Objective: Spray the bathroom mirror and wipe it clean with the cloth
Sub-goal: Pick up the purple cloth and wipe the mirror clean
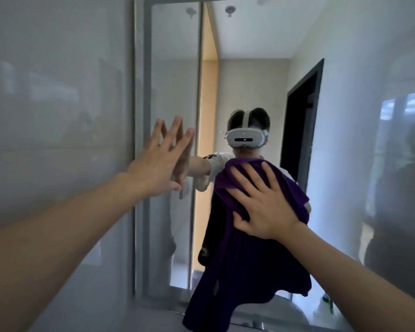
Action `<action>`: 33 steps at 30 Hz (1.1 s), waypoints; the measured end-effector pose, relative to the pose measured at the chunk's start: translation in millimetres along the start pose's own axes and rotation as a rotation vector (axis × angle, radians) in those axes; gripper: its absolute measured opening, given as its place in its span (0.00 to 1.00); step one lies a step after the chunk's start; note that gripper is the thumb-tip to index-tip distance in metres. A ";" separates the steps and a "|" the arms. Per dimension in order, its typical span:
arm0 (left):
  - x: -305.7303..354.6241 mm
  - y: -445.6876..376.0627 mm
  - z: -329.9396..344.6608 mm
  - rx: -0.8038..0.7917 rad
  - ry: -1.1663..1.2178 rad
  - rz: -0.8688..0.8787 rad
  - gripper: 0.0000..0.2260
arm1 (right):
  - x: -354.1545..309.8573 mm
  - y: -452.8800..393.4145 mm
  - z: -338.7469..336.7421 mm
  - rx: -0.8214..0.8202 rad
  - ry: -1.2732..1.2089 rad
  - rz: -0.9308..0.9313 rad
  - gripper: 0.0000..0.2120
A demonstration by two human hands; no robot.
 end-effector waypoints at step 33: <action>216.5 -80.1 -35.2 0.052 0.188 0.043 0.71 | 143.1 77.8 -40.7 0.090 0.097 0.517 0.35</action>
Point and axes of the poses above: each hand's wrist, its own y-axis away from the middle knuckle, its own z-axis out of the palm, x = y × z, the point moved 5 cm from there along -y, towards the middle knuckle, and after that the axes turned 3 degrees about z, right-handed, at the moved point
